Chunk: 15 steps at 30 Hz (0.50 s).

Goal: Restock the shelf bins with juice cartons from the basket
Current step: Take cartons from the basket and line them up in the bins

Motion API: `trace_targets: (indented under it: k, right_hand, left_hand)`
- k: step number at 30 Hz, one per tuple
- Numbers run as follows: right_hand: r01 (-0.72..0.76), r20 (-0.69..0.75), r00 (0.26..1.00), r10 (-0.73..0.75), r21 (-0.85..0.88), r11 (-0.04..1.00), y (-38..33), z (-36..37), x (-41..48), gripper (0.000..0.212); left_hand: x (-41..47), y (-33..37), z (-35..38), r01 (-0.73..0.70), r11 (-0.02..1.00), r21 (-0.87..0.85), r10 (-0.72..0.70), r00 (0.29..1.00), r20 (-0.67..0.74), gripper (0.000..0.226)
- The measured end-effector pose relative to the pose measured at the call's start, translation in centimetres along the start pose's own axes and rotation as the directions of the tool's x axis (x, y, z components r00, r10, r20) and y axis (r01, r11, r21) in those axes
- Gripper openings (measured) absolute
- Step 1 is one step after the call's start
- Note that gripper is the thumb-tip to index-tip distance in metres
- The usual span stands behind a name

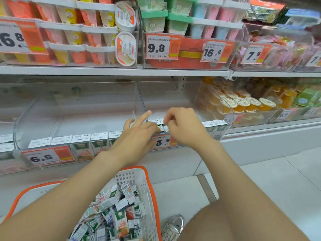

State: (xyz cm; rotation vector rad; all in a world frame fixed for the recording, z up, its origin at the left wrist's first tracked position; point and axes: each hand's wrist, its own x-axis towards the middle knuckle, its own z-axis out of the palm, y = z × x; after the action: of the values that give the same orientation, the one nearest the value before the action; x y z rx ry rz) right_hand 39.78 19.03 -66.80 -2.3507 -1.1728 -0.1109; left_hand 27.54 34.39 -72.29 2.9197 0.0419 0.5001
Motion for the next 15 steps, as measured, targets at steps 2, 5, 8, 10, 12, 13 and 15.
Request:
trace_targets:
  k: [2, 5, 8, 10, 12, 13, 15]
  right_hand:
    - [0.021, 0.105, 0.994, -0.023, 0.025, 0.999, -2.3, 0.8, -1.6, 0.032]
    - [0.121, 0.336, 0.938, -0.090, -0.074, 0.990, -5.0, 3.1, -3.6, 0.026]
    - [0.212, 0.587, 0.801, -0.115, -0.099, 0.972, -6.8, 6.9, -5.3, 0.027]
    - [0.253, 0.732, 0.673, -0.101, -0.100, 0.962, -7.6, 9.7, -6.4, 0.033]
    - [0.293, 0.838, 0.542, -0.064, -0.117, 0.949, -7.9, 12.7, -7.2, 0.034]
    - [0.309, 0.869, 0.493, -0.047, -0.125, 0.943, -8.0, 14.2, -7.5, 0.034]
    - [0.346, 0.900, 0.435, -0.027, -0.139, 0.928, -7.9, 17.2, -8.1, 0.036]
  left_hand:
    - [-1.5, -0.6, 0.0, -0.062, 0.997, -0.037, 0.058, 0.994, -0.093, 0.032]
    - [-5.1, -1.5, 0.0, -0.065, 0.998, -0.019, 0.058, 0.963, -0.262, 0.025]
    - [-10.0, -2.8, 1.1, -0.019, 1.000, -0.007, 0.017, 0.972, -0.235, 0.018]
    - [-13.3, -4.0, 2.6, 0.047, 0.998, -0.036, -0.051, 0.994, -0.098, 0.015]
    - [-16.1, -5.4, 4.3, 0.174, 0.983, -0.058, -0.166, 0.980, 0.113, 0.017]
    - [-17.2, -6.0, 5.3, 0.229, 0.972, -0.048, -0.213, 0.950, 0.228, 0.020]
    - [-19.2, -7.0, 7.3, 0.315, 0.949, -0.011, -0.279, 0.857, 0.434, 0.020]
